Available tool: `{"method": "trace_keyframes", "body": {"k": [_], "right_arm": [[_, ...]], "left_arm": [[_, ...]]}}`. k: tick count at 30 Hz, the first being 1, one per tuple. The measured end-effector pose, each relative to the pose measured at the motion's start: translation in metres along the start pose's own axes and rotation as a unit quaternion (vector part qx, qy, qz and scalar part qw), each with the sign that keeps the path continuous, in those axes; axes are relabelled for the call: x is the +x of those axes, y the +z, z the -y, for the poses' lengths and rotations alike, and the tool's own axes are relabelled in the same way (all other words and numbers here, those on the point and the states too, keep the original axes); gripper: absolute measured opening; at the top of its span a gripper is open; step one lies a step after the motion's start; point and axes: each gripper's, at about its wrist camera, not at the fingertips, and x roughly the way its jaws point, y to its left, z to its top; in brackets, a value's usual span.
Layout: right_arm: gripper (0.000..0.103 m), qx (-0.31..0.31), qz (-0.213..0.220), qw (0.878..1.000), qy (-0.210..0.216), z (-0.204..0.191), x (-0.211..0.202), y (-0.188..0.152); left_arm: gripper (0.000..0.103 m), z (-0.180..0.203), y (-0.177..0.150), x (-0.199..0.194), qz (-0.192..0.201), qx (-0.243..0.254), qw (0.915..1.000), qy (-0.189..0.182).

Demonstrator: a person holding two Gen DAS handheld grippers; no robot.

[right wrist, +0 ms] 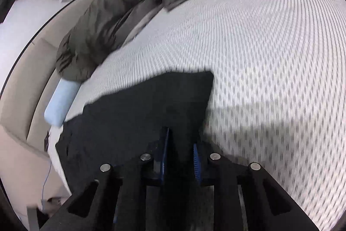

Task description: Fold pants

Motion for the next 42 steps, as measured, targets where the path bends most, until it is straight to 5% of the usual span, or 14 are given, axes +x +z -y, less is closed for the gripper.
{"method": "trace_keyframes", "body": {"k": [9, 15, 17, 21, 22, 23, 26, 30, 33, 35, 37, 42], "right_arm": [[0.013, -0.067, -0.014, 0.996, -0.058, -0.008, 0.029, 0.046], [0.052, -0.069, 0.012, 0.998, -0.011, 0.000, -0.040, 0.012], [0.052, -0.064, 0.004, 0.998, 0.022, 0.006, -0.055, -0.027], [0.052, -0.034, -0.031, 0.997, 0.067, 0.019, -0.041, -0.054], [0.043, -0.023, -0.038, 0.996, 0.076, 0.019, -0.032, -0.058], [0.022, -0.020, -0.040, 0.996, 0.084, 0.019, -0.022, -0.056], [0.010, -0.050, -0.048, 0.995, 0.078, 0.004, -0.012, -0.043], [0.011, -0.070, -0.003, 0.996, 0.054, 0.004, -0.027, -0.005], [0.030, -0.041, -0.014, 0.999, 0.000, 0.010, -0.011, 0.017], [0.031, -0.014, -0.005, 1.000, -0.012, 0.013, -0.018, 0.015], [0.031, -0.069, 0.059, 0.994, -0.066, -0.008, -0.060, -0.007], [0.031, -0.141, 0.072, 0.987, -0.039, -0.050, -0.074, -0.061]], "left_arm": [[0.094, -0.003, 0.006, 0.001, 0.002, -0.002, 0.9999, -0.010], [0.094, -0.027, 0.017, -0.023, 0.029, -0.041, 0.9975, -0.050], [0.094, -0.044, 0.021, -0.036, 0.046, -0.066, 0.9956, -0.049], [0.094, -0.087, 0.030, -0.061, 0.094, -0.098, 0.9907, -0.008], [0.094, -0.101, 0.031, -0.064, 0.101, -0.112, 0.9886, 0.008], [0.094, -0.115, 0.033, -0.065, 0.103, -0.125, 0.9866, 0.016], [0.094, -0.158, 0.033, -0.066, 0.106, -0.191, 0.9754, 0.028], [0.094, -0.197, 0.032, -0.065, 0.105, -0.223, 0.9682, 0.046], [0.094, -0.209, 0.028, -0.062, 0.097, -0.230, 0.9668, 0.056], [0.094, -0.205, 0.031, -0.056, 0.093, -0.216, 0.9705, 0.055], [0.094, -0.188, 0.036, -0.050, 0.091, -0.188, 0.9760, 0.061], [0.094, -0.126, 0.041, -0.023, 0.061, -0.043, 0.9925, 0.097]]}}
